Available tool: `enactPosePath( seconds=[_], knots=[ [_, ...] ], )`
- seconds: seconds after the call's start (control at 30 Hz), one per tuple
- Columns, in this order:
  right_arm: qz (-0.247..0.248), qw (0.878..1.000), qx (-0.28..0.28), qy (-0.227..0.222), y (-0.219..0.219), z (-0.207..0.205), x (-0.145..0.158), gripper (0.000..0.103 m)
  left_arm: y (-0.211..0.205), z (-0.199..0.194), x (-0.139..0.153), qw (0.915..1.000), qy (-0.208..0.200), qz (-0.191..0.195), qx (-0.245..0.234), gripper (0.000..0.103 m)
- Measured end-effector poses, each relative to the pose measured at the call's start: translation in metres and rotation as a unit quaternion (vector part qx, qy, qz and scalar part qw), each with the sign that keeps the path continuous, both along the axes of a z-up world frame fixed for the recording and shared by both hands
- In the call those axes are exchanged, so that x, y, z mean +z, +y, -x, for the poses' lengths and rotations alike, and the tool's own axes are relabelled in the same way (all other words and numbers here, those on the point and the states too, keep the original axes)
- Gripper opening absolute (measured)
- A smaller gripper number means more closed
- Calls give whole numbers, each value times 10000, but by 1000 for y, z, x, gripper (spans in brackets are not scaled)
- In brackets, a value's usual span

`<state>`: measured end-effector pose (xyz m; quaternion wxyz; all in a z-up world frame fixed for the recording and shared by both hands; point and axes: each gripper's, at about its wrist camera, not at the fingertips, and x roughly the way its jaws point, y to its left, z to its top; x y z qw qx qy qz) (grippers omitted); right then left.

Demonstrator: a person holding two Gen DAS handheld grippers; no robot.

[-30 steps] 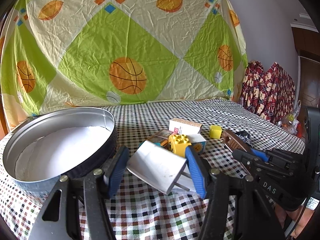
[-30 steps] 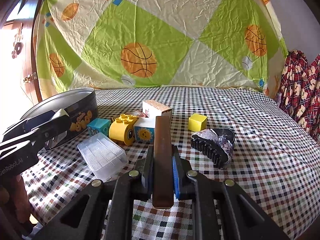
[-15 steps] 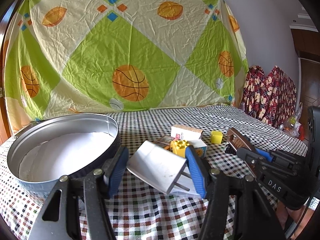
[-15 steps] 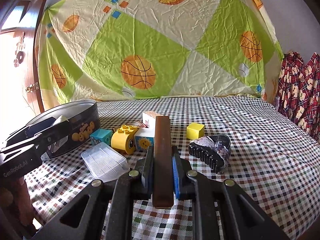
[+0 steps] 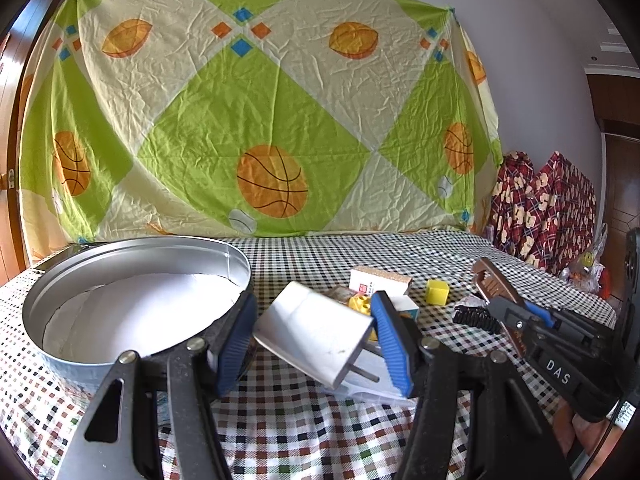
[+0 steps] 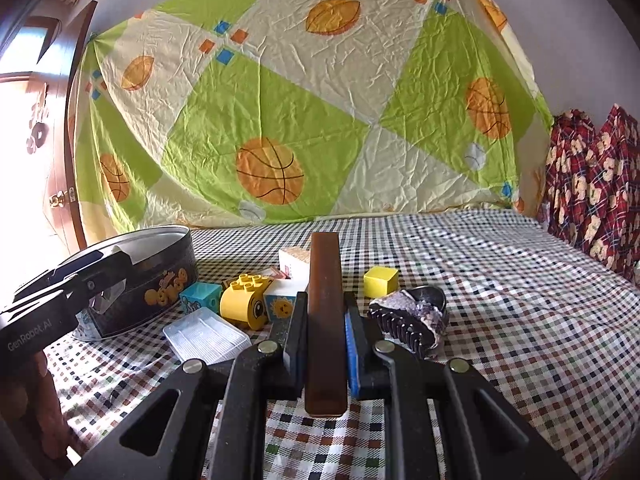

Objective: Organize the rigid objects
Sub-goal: 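Carry the white plug and brown comb over the round tin with both tools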

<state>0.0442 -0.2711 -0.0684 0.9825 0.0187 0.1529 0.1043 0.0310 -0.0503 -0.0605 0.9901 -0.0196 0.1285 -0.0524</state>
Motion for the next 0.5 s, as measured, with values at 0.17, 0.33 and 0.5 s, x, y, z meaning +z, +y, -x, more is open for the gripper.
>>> enactPosePath(
  seconds=[0.17,0.33,0.5],
  knots=[
    [130,9996,-103,-218,4,6,4,17,1,3,1,9996,-141,-181,137,59],
    [162,9988,-166,-420,4,10,13,17,6,4,1,9994,-188,-203,211,59],
    [102,9988,-104,-476,6,5,20,17,12,4,2,9993,-185,-190,272,59]
  ],
)
